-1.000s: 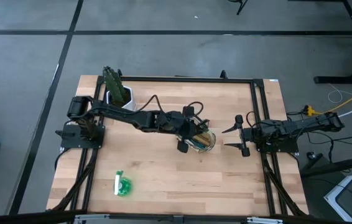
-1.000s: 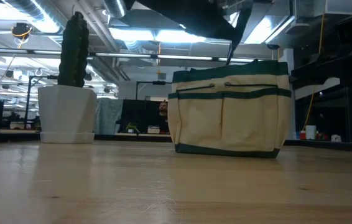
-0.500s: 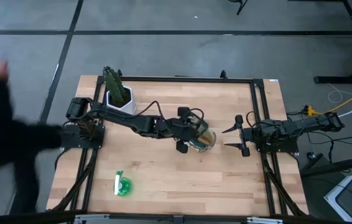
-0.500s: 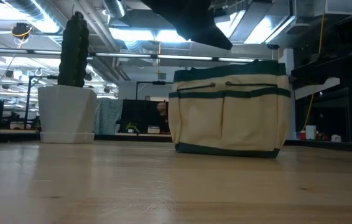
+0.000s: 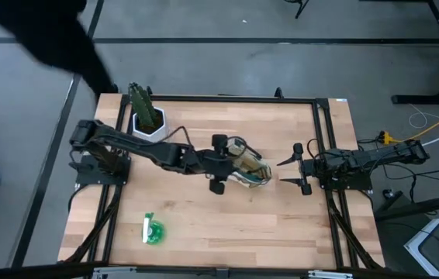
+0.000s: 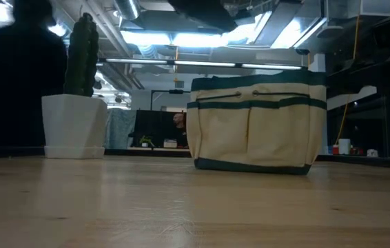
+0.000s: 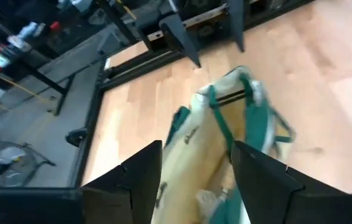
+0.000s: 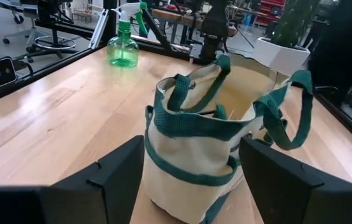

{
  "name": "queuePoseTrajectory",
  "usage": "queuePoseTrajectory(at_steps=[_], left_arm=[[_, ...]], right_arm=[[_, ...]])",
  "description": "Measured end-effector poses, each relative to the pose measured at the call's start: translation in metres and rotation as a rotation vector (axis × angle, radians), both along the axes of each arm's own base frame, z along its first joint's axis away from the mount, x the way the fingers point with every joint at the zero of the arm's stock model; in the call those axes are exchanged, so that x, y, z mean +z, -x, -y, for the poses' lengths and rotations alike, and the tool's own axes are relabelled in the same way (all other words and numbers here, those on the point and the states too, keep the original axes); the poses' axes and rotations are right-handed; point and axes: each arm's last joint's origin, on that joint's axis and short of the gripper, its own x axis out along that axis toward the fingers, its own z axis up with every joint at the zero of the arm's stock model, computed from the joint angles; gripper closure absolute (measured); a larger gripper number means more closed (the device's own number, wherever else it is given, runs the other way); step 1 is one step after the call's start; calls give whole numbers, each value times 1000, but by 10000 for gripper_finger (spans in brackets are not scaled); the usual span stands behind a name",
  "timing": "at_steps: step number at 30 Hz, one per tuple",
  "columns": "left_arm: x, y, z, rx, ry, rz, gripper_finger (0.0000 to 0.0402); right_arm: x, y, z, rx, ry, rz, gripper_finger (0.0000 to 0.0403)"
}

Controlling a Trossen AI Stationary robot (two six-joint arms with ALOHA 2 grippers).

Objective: Pick & Place Garden tools in Gardening bag
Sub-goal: Put the green spray bottle into the gardening bag

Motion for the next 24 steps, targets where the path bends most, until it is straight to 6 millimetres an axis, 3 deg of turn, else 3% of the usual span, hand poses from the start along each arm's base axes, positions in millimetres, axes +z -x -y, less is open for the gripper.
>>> queuePoseTrajectory(at_steps=[13, 24], left_arm=[[55, 85, 18, 68, 240, -54, 216], [50, 130, 66, 64, 374, -188, 221]], right_arm=[[0, 0, 0, -1, 0, 0, 138], [0, 0, 0, 1, 0, 0, 138]])
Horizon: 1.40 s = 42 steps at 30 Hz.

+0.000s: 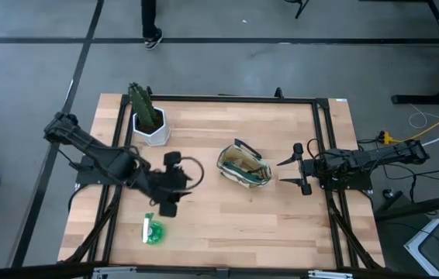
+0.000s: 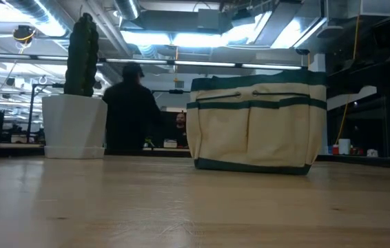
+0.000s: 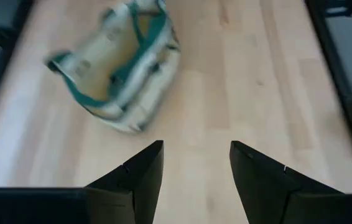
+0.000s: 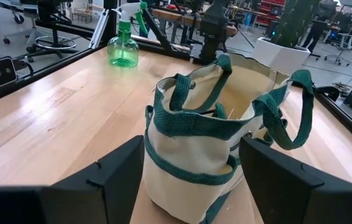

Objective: Pick & Place Garden tools in Gardening bag
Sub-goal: Put the green spray bottle into the gardening bag

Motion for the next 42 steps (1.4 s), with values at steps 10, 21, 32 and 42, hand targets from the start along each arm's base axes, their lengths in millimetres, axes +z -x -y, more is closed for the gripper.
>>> queuePoseTrajectory(at_steps=[10, 21, 32, 42], left_arm=[[-8, 34, 39, 114, 281, -112, 227], [-13, 78, 77, 272, 572, -274, 231], [-15, 108, 100, 541, 821, -370, 231], [-33, 104, 114, 635, 788, -399, 231]], right_arm=[[0, 0, 0, 0, 0, 0, 138], [0, 0, 0, 0, 0, 0, 138], [0, 0, 0, -1, 0, 0, 138], [0, 0, 0, -1, 0, 0, 138]])
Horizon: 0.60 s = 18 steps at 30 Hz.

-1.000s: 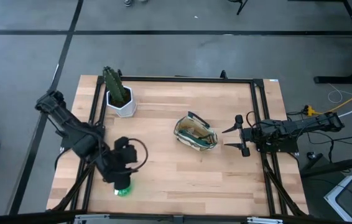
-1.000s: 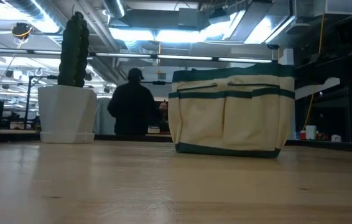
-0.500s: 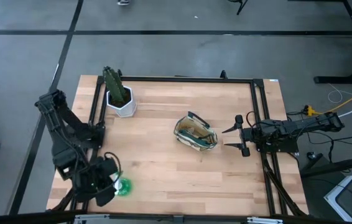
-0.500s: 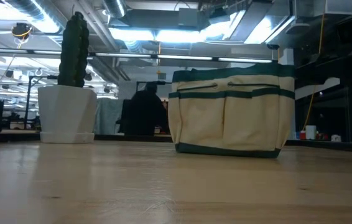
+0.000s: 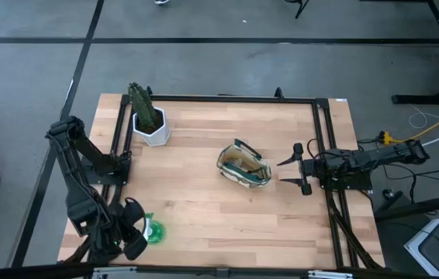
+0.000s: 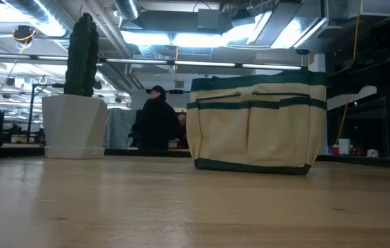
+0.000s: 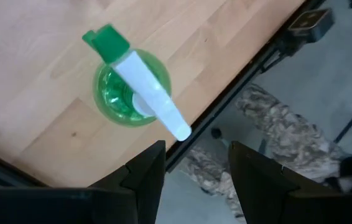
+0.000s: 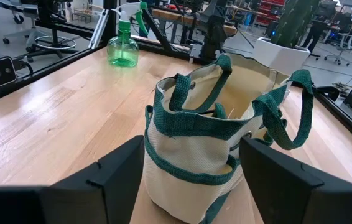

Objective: Pick & Place Garden tools in Gardening bag
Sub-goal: Put the green spray bottle into the gardening bag

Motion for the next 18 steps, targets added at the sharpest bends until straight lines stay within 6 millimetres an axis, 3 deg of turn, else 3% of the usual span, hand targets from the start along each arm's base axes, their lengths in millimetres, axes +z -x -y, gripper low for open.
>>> queuePoseTrajectory(at_steps=[12, 18], left_arm=[[-17, -10, 9, 29, -31, -64, 231], [-22, -25, 4, 97, -74, -31, 231]], right_arm=[[0, 0, 0, 0, 0, 0, 138], [0, 0, 0, 0, 0, 0, 137]])
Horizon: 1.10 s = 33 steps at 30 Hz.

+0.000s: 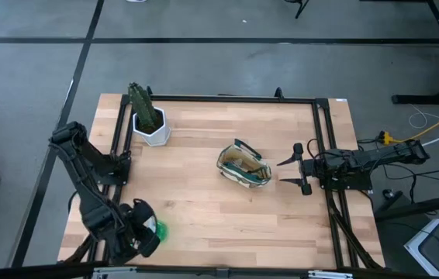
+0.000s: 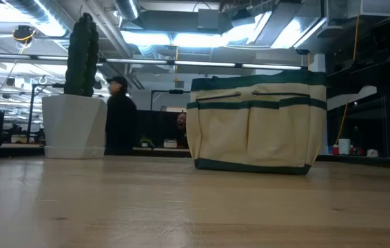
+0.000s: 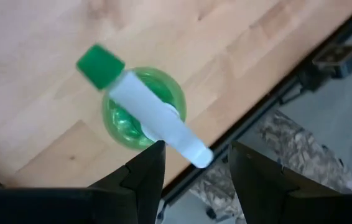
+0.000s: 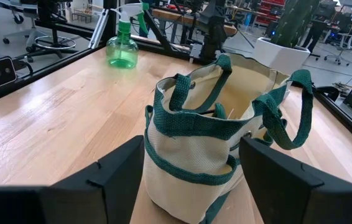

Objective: Pick & Place Garden tools in Gardening bag
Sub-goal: Put the green spray bottle into the gardening bag

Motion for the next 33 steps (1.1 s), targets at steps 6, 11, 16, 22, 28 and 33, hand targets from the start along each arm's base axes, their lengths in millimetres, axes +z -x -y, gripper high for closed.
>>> queuePoseTrajectory(at_steps=[6, 11, 16, 22, 28, 33], left_arm=[[-10, -17, -4, 44, -3, -61, 231], [-16, -25, -7, 67, -6, -97, 231], [-17, -24, -11, 78, -55, -102, 231], [-17, -23, -13, 59, -117, -79, 243], [-17, -23, -12, -34, -127, -98, 306], [-17, -22, -12, -82, -136, -100, 366]], right_arm=[[0, 0, 0, 0, 0, 0, 137], [0, 0, 0, 0, 0, 0, 137], [0, 0, 0, 0, 0, 0, 137], [0, 0, 0, 0, 0, 0, 137], [0, 0, 0, 0, 0, 0, 137], [0, 0, 0, 0, 0, 0, 138]])
